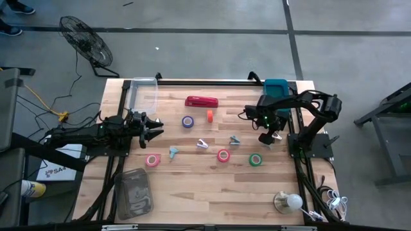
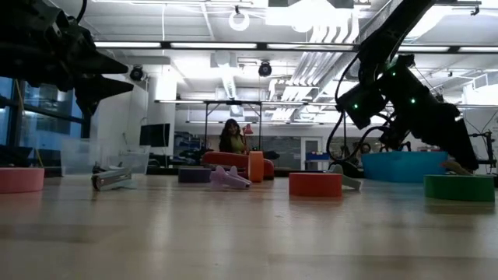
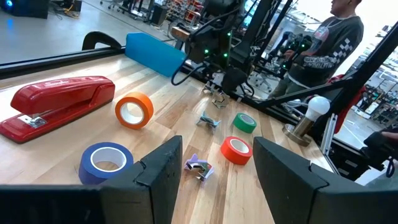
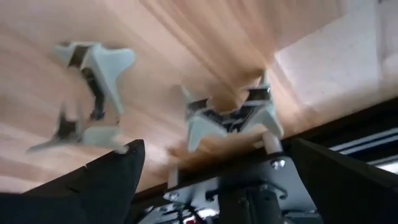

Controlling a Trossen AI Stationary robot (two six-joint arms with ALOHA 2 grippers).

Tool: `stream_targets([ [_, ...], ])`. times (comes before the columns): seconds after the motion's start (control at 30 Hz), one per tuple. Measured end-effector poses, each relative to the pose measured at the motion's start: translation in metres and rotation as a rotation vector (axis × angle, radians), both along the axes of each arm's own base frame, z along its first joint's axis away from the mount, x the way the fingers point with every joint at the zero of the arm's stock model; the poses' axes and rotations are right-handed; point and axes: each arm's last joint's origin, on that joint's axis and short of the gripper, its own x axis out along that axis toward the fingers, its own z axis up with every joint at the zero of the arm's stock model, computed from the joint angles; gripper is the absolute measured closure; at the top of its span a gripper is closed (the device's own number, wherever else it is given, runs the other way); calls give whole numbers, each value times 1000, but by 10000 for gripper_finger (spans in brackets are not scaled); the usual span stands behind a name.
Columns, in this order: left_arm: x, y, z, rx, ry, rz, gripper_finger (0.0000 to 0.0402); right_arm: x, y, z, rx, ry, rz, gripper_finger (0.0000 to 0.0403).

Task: Pick and place Stapler, Stapler remover, tape
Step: Put the right white staple remover into the blue bin

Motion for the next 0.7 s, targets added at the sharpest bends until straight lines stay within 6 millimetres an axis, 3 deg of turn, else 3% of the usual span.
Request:
stream_targets([
  [0.47,0,0,0,0,0,0,207,-8,2,-19,-37,-34,17,21],
  [0.7,0,0,0,0,0,0,207,-7,0,-19,-65,-42,45,75],
])
